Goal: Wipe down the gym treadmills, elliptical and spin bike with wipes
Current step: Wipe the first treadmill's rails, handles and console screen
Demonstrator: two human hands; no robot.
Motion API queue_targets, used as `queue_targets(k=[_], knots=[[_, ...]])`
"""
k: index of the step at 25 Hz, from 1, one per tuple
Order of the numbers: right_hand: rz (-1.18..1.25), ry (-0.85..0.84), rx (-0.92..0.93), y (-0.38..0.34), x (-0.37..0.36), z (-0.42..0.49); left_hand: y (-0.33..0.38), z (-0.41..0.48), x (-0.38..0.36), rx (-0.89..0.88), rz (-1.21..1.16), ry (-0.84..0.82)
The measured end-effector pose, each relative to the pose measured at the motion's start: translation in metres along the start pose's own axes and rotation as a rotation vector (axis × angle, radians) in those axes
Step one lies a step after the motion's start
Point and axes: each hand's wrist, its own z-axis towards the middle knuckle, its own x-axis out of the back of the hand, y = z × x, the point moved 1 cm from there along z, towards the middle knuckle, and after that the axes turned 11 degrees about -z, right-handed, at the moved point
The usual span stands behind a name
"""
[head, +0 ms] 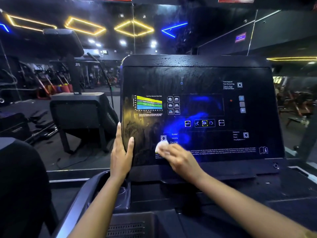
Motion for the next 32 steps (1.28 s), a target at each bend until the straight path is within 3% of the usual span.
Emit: queue_targets(k=[3, 8, 13, 19, 24, 26, 29, 32], knots=[[0.072, -0.01, 0.077, -0.014, 0.01, -0.01, 0.0, 0.0, 0.0, 0.008, -0.011, -0.007], [0.097, 0.2, -0.125, 0.024, 0.003, 0.122, 0.001, 0.0, 0.0, 0.017, -0.073, -0.018], [-0.028, 0.087, -0.055, 0.026, -0.028, 0.21, 0.005, 0.001, 0.002, 0.013, -0.123, -0.005], [-0.077, 0.052, 0.303, -0.007, -0.029, 0.136, 0.004, 0.001, 0.002, -0.019, -0.142, -0.007], [0.083, -0.109, 0.457, -0.03, -0.01, 0.039, 0.004, 0.001, 0.002, -0.024, -0.124, -0.021], [0.108, -0.079, 0.398, -0.018, 0.002, 0.048, 0.004, 0.0, 0.002, -0.019, -0.119, -0.02], [0.058, 0.057, 0.096, 0.021, 0.009, 0.099, 0.002, 0.001, 0.001, -0.007, -0.112, -0.014], [-0.103, 0.017, -0.02, 0.034, 0.003, 0.119, 0.002, 0.001, 0.001, 0.004, -0.099, -0.015]])
